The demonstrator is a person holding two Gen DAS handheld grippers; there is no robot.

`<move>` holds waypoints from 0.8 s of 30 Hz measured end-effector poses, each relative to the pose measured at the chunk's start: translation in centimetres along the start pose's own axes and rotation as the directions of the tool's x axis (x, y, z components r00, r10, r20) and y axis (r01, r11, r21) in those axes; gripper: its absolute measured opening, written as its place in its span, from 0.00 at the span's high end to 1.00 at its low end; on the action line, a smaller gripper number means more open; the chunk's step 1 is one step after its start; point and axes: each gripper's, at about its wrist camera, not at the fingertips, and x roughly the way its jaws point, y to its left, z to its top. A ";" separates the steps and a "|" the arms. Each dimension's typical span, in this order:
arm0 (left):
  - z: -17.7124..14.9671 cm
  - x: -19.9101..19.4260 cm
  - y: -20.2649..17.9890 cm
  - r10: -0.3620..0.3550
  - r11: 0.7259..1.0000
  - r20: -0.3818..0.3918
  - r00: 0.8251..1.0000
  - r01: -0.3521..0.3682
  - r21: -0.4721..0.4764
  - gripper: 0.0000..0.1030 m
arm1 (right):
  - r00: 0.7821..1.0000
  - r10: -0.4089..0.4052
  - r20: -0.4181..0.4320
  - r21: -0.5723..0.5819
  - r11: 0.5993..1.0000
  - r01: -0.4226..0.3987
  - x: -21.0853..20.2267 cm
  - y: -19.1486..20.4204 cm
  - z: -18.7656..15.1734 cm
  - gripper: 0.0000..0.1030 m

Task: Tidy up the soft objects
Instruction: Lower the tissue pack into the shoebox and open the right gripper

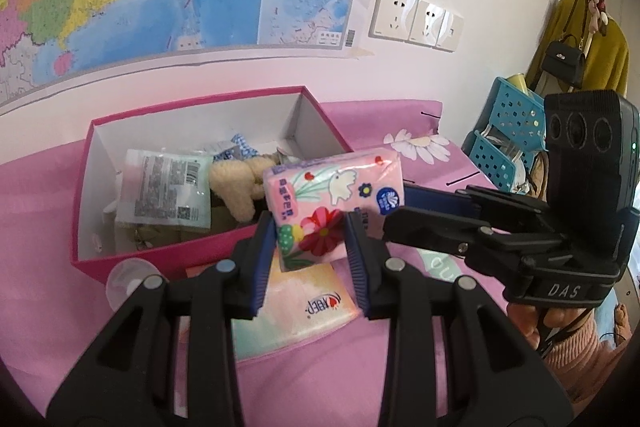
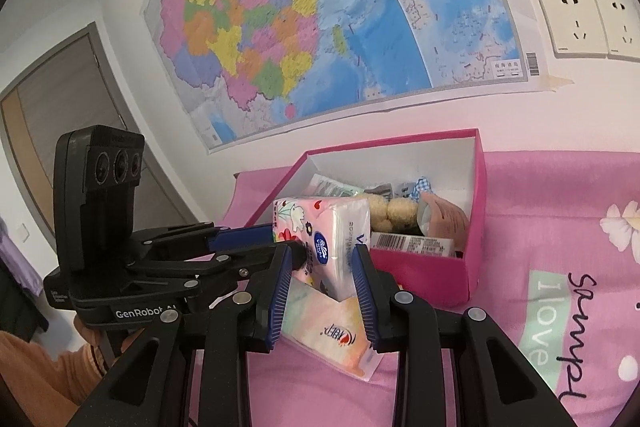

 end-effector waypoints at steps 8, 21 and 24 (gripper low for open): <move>1.0 0.5 0.4 0.015 1.000 0.007 1.000 -0.015 0.004 0.65 | 1.000 -0.004 0.007 0.002 1.000 0.004 0.6 -0.2 0.9 0.69; 2.3 1.6 0.6 0.032 0.999 0.007 0.999 -0.032 0.008 0.65 | 1.000 -0.007 0.019 0.021 1.000 0.007 1.3 -1.2 2.1 0.69; 2.6 1.9 0.7 0.036 0.999 0.005 0.999 -0.036 0.008 0.65 | 1.000 -0.006 0.020 0.029 1.000 0.005 1.5 -1.5 2.4 0.69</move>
